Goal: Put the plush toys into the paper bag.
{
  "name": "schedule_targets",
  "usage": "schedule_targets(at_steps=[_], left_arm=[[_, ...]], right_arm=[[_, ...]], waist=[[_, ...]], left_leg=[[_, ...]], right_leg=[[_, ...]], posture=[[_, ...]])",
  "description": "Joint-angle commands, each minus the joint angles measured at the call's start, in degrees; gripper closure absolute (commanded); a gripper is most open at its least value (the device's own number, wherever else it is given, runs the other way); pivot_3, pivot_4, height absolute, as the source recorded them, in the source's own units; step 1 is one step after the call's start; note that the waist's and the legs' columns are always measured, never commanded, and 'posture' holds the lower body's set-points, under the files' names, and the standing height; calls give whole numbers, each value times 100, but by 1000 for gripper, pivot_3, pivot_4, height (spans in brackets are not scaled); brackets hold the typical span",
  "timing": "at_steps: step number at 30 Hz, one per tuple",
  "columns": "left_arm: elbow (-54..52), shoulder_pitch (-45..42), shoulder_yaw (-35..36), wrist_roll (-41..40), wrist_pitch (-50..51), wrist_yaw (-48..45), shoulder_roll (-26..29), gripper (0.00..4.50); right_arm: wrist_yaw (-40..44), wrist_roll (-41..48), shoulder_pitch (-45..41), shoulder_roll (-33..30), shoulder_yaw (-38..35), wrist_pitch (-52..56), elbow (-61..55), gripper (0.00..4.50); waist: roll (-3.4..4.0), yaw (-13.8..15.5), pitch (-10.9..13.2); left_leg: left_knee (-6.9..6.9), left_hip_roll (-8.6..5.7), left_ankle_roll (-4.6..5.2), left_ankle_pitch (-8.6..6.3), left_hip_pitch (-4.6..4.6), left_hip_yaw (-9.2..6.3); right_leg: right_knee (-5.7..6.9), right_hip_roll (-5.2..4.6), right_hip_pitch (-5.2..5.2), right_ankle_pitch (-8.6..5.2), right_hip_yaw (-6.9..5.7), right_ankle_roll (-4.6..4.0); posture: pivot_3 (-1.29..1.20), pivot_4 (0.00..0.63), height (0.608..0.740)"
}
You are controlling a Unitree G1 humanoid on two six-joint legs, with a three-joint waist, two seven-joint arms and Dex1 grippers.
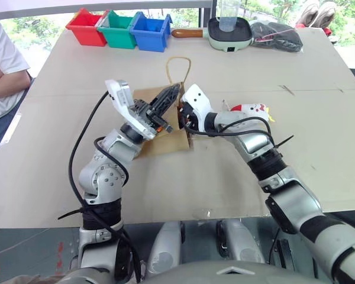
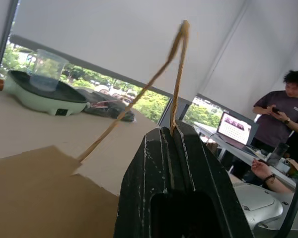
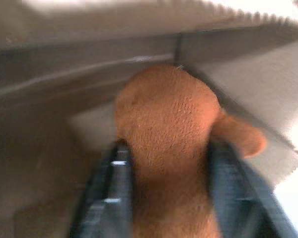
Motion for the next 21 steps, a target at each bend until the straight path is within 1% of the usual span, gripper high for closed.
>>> schedule_targets(at_steps=[1, 4, 7, 9, 11, 13, 14, 15, 17, 19, 20, 21], left_arm=[[-180, 68, 161, 22, -224, -107, 110, 4500], [-146, 116, 217, 29, -291, -149, 183, 4500], [-126, 161, 283, 30, -313, -211, 276, 4500], [-113, 171, 314, 24, -321, -237, 332, 4500], [-101, 156, 332, 25, -342, -256, 377, 4500], [-87, 106, 349, 33, -366, -259, 418, 4500], [-95, 77, 359, 5, -366, -271, 432, 4500], [-108, 54, 367, -37, -353, -285, 446, 4500], [-112, 26, 350, -59, -338, -364, 502, 4500], [22, -94, 347, -68, -324, -573, 626, 4500], [136, -188, 328, -55, -326, -726, 702, 4500], [247, -277, 305, -38, -331, -879, 770, 4500]], right_arm=[[486, 303, 363, -443, -217, 254, -1163, 1071], [524, 570, 800, -919, -497, 687, -2142, 1071], [337, 718, 1105, -1378, -905, 1115, -2913, 1071], [124, 721, 1182, -1606, -1174, 1344, -3171, 1071], [-176, 445, 1160, -1866, -1320, 1454, -3103, 1071], [-652, -297, 1001, -2224, -1146, 1290, -2401, 1071], [-869, -532, 863, -2258, -1068, 1257, -1899, 1071], [-968, -783, 755, -2316, -906, 1135, -1448, 1071], [-895, -1123, 611, -2383, -570, 895, -745, 1071], [-771, -1392, 428, -2393, -331, 573, -63, 1449], [-770, -1530, 350, -2414, -264, 374, 146, 1727], [-760, -1579, 306, -2409, -280, 222, 228, 2284]], waist=[[1, 34, 1], [1, 39, 1], [2, 29, 1], [2, 15, 1], [2, 7, 1], [2, 3, 1], [2, 3, 1], [2, 2, 1], [2, 0, 1], [2, -14, 1], [2, -20, 1], [1, -21, 1]], left_leg=[[2, -1, 0, 0, -1, 0], [3, -4, 1, -1, -1, -2], [2, -3, 1, -1, 2, -6], [2, -3, 1, -1, 4, -5], [2, -3, 1, -1, 5, -3], [2, -3, 1, -1, 6, -2], [2, -3, 1, -1, 6, 1], [2, -4, 1, -1, 6, 4], [3, -4, 1, -1, 7, 6], [2, -4, 1, -1, 6, 5], [0, -3, 1, -1, 6, 6], [1, -3, 1, -1, 7, 6]], right_leg=[[0, -2, 0, 0, 0, 0], [0, -5, 1, 0, -2, 1], [6, -3, 1, 0, -4, 0], [7, -2, 1, 0, -3, 0], [8, -2, 1, 0, -2, 0], [8, -1, 1, -1, -1, 0], [8, -1, 1, -1, 1, 0], [8, -1, 1, 0, 2, 0], [8, -1, 1, -1, 4, 0], [8, -1, 1, -1, 4, -1], [7, 0, 0, -1, 5, -1], [7, 1, 1, -1, 5, -1]], posture=[[0, 150, 740], [0, 150, 740], [0, 150, 740], [0, 150, 740], [0, 150, 740], [0, 150, 740], [0, 150, 740], [0, 150, 740], [0, 150, 740], [0, 150, 740], [0, 150, 740], [0, 150, 740]])
